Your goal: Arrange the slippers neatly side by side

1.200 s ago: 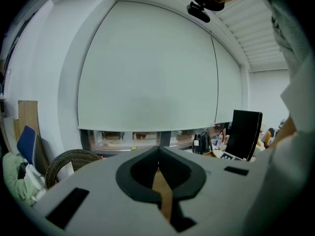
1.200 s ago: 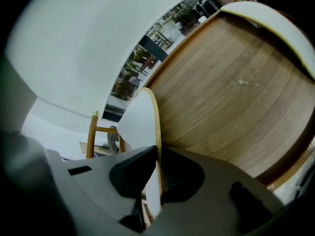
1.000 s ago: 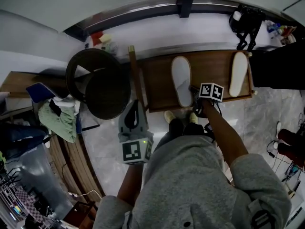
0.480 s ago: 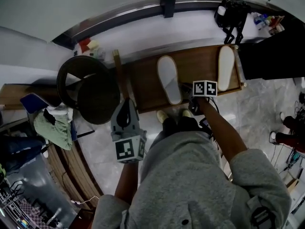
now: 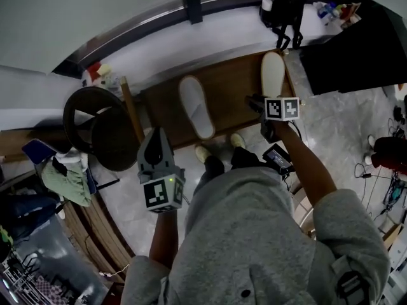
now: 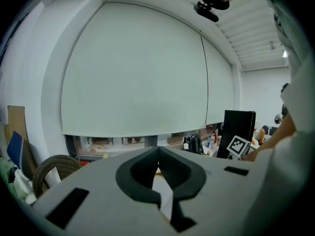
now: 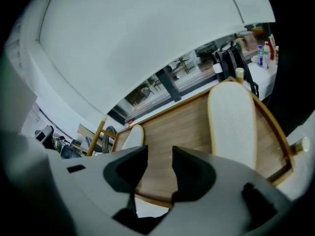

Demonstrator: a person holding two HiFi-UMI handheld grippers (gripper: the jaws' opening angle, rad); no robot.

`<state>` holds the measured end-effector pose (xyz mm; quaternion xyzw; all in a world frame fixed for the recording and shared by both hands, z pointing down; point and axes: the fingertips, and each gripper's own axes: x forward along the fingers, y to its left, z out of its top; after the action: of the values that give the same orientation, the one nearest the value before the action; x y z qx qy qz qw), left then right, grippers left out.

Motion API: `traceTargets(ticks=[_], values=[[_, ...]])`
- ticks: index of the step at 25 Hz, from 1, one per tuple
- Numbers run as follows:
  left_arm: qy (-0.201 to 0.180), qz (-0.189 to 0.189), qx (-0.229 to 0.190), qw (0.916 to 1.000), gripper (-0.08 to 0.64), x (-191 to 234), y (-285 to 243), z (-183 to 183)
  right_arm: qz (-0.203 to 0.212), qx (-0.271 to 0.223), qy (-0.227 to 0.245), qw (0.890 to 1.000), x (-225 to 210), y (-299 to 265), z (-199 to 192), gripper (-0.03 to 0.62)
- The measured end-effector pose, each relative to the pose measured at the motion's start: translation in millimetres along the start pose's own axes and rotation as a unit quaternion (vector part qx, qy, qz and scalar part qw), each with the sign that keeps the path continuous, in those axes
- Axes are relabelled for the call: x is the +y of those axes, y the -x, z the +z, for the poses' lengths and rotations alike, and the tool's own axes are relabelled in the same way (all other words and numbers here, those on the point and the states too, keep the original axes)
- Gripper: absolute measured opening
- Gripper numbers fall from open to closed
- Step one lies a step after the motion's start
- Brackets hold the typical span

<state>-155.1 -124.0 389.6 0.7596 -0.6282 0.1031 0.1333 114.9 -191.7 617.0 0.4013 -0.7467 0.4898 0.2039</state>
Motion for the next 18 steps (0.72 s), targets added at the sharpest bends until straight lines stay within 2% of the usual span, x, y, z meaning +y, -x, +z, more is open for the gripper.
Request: traceTargets(ticks=[7, 12, 14, 18], values=[[-0.002, -0.008, 0.006, 1.0, 0.014, -74.5, -19.4, 4.4, -0.058, -0.018, -0.021, 0.998, -105.0, 55.9, 6.8, 0.156], [-0.011, -0.004, 0.017, 0.9998, 0.014, -110.9, -25.0, 3.9, -0.08, -0.022, -0.052, 0.995, -159.4, 65.5, 0.6, 0.174], [-0.012, 0.003, 0.02, 0.9997, 0.014, -120.7, -23.6, 1.3, -0.077, -0.02, -0.066, 0.995, -174.2, 65.1, -5.2, 0.176], [-0.017, 0.017, 0.031, 0.9992, 0.014, -133.4, -21.4, 0.0, -0.037, -0.017, -0.092, 0.995, -179.1, 56.5, -7.6, 0.176]])
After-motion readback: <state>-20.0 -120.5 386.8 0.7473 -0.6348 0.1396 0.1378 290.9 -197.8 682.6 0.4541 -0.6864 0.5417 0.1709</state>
